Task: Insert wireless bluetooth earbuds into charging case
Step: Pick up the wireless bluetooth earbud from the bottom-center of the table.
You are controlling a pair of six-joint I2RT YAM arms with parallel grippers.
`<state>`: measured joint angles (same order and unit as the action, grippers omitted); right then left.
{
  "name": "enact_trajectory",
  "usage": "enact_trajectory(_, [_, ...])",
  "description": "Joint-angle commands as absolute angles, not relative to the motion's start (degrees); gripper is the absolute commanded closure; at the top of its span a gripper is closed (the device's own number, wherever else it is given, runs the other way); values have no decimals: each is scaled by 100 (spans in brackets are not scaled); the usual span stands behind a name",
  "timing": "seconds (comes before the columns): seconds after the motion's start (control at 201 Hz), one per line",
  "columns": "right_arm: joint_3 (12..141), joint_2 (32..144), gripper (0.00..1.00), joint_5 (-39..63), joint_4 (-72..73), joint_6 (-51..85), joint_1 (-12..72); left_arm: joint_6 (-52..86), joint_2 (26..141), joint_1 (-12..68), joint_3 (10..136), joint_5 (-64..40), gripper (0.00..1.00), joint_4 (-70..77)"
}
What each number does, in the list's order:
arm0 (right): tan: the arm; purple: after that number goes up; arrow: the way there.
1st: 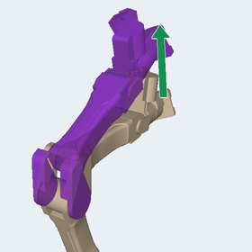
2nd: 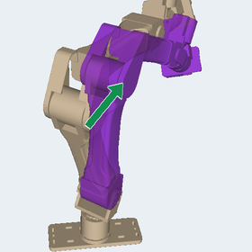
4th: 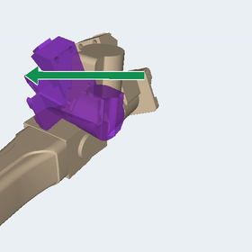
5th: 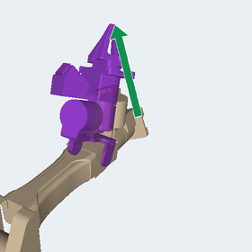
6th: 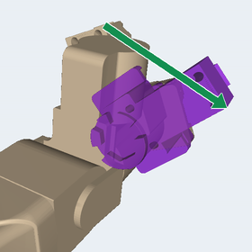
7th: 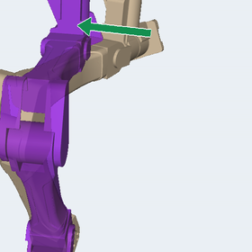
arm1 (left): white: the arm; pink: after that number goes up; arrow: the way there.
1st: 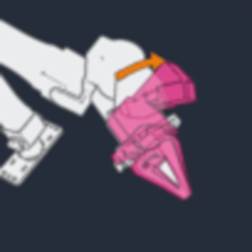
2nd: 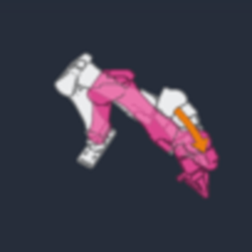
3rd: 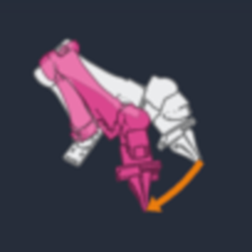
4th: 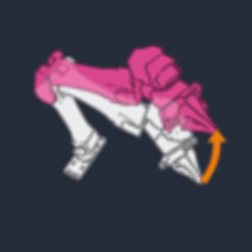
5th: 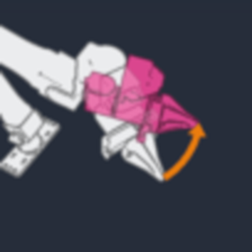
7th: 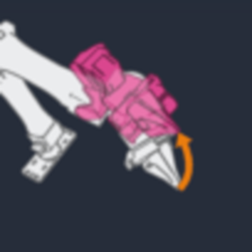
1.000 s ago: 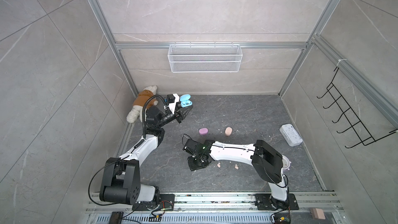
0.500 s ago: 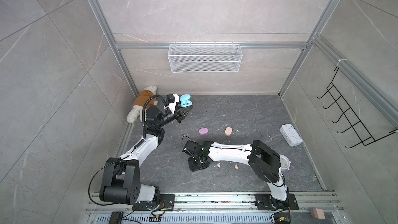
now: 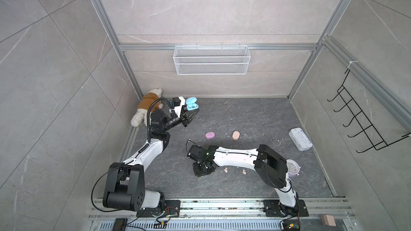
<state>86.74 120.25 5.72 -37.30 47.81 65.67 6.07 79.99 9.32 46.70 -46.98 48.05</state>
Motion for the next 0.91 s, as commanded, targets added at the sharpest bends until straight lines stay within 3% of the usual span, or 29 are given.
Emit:
enact_trajectory(0.0, [8723,12201,75,527,-3954,4720,6619,659,7932,914,4728,-4742,86,5125])
enact_trajectory(0.189, [8666,12155,82,486,-3928,4720,6626,655,7911,909,4713,-4751,86,5096])
enact_trajectory(0.493, [8252,11403,83,174,-3669,4586,6610,668,7892,953,4710,-4820,85,4987])
enact_trajectory(0.901, [7105,9219,83,-80,-3704,4513,6219,724,8145,1368,5001,-4848,85,4743])
